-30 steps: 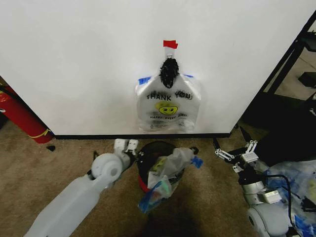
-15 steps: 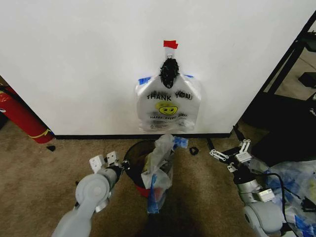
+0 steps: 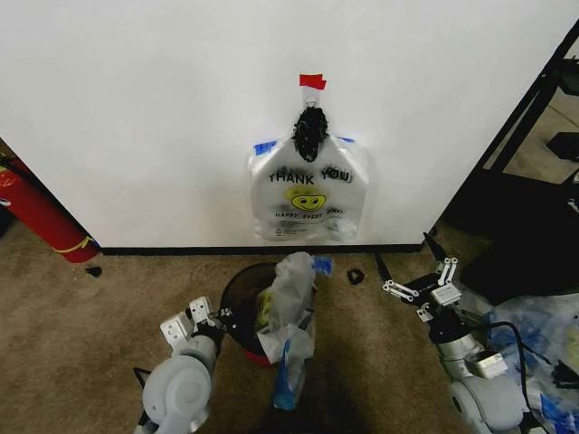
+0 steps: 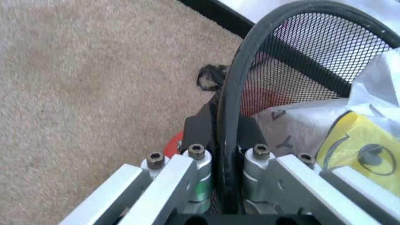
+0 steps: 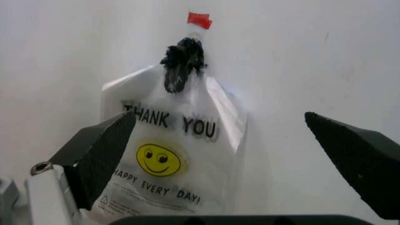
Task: Pick up the garbage bag from the wall and place it over the trash bin.
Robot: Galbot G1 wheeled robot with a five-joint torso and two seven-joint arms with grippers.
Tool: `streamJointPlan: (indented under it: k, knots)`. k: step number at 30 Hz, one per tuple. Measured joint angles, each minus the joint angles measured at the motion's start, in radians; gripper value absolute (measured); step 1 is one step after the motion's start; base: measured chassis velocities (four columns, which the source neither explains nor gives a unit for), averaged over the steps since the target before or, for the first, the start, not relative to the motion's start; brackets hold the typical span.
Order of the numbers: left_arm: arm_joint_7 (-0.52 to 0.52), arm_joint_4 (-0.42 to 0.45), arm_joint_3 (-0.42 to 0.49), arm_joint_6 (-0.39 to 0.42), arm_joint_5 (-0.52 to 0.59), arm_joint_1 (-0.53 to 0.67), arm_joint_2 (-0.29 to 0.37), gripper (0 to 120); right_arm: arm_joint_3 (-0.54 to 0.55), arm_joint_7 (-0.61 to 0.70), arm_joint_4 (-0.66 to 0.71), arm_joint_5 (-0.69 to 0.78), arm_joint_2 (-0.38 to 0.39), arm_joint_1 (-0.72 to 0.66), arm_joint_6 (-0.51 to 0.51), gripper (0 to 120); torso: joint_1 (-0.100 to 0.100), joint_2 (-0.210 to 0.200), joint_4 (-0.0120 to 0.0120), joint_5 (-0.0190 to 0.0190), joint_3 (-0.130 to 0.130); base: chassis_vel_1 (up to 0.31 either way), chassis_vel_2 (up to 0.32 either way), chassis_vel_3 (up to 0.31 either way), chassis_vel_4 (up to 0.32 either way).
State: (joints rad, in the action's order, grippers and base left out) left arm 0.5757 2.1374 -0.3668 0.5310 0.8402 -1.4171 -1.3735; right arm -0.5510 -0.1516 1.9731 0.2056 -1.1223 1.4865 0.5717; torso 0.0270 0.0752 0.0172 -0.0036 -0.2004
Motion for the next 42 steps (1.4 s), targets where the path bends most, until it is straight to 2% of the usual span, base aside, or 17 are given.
streamJointPlan:
  k: [4, 7, 12, 24, 29, 30, 32, 33, 35, 36, 39, 42]
  knots:
    - [-0.015, -0.014, 0.004, -0.016, -0.019, -0.012, -0.028, 2, -0.004, -0.005, 0.004, 0.003, 0.007, 0.002, 0.007, 100, 0.0, 0.0, 0.0, -0.0001, 0.0, 0.0, 0.0, 0.0, 0.0]
    - [-0.073, -0.027, 0.01, -0.077, -0.044, -0.03, -0.04, 2, -0.003, -0.012, 0.008, 0.003, 0.006, 0.003, 0.01, 100, 0.0, 0.0, 0.0, 0.0, 0.0, 0.0, 0.0, 0.0, 0.0]
    - [-0.099, -0.053, 0.023, -0.124, -0.117, -0.049, -0.046, 2, 0.001, -0.022, 0.01, 0.003, 0.003, 0.005, 0.014, 100, 0.0, 0.0, 0.0, 0.0, 0.0, 0.0, 0.0, 0.0, 0.0]
    - [-0.104, -0.065, 0.049, -0.12, -0.167, -0.056, -0.044, 3, -0.001, -0.03, 0.01, 0.003, 0.002, -0.001, 0.018, 100, 0.0, 0.0, 0.0, -0.0001, 0.0, 0.0, 0.0, 0.0, 0.0]
    - [-0.106, -0.047, 0.052, -0.129, -0.195, -0.057, -0.029, 23, 0.0, -0.035, -0.001, 0.002, -0.005, -0.003, 0.026, 100, 0.0, 0.0, 0.0, -0.0003, 0.0, 0.0, 0.0, 0.0, 0.0]
    - [-0.106, -0.047, 0.052, -0.129, -0.195, -0.057, -0.029, 23, 0.0, -0.035, -0.001, 0.002, -0.005, -0.003, 0.026, 100, 0.0, 0.0, 0.0, -0.0003, 0.0, 0.0, 0.0, 0.0, 0.0]
    - [-0.13, -0.022, 0.054, -0.15, -0.236, -0.067, -0.007, 34, 0.0, -0.036, -0.004, 0.001, -0.007, -0.003, 0.027, 100, 0.0, 0.0, 0.0, -0.0002, 0.0, 0.0, 0.0, 0.0, 0.0]
    - [-0.136, -0.017, 0.055, -0.153, -0.243, -0.069, -0.003, 34, 0.0, -0.037, -0.004, 0.001, -0.007, -0.003, 0.028, 100, 0.0, 0.0, 0.0, -0.0003, 0.0, 0.0, 0.0, 0.0, 0.0]
    - [-0.173, 0.014, 0.058, -0.174, -0.289, -0.078, 0.031, 43, 0.001, -0.039, -0.007, 0.0, -0.01, -0.005, 0.028, 100, 0.0, 0.0, 0.0, -0.0003, 0.0, 0.0, 0.0, 0.0, 0.0]
    - [-0.215, 0.038, 0.059, -0.198, -0.339, -0.087, 0.068, 50, 0.003, -0.04, -0.009, -0.002, -0.013, -0.009, 0.028, 100, 0.0, 0.0, 0.0001, -0.0003, 0.0, 0.0, 0.0, 0.0, 0.0]
    - [-0.243, 0.057, 0.059, -0.211, -0.37, -0.097, 0.096, 57, 0.004, -0.041, -0.01, -0.003, -0.016, -0.012, 0.026, 100, 0.0, 0.0, 0.0001, -0.0004, 0.0, 0.0, 0.0, 0.0, 0.0]
    - [-0.35, 0.141, 0.065, -0.222, -0.41, -0.134, 0.184, 72, 0.008, -0.043, -0.017, -0.007, -0.023, -0.026, 0.017, 100, 0.0, 0.0, -0.0002, -0.0005, 0.0, 0.0, 0.0, 0.0, 0.0]
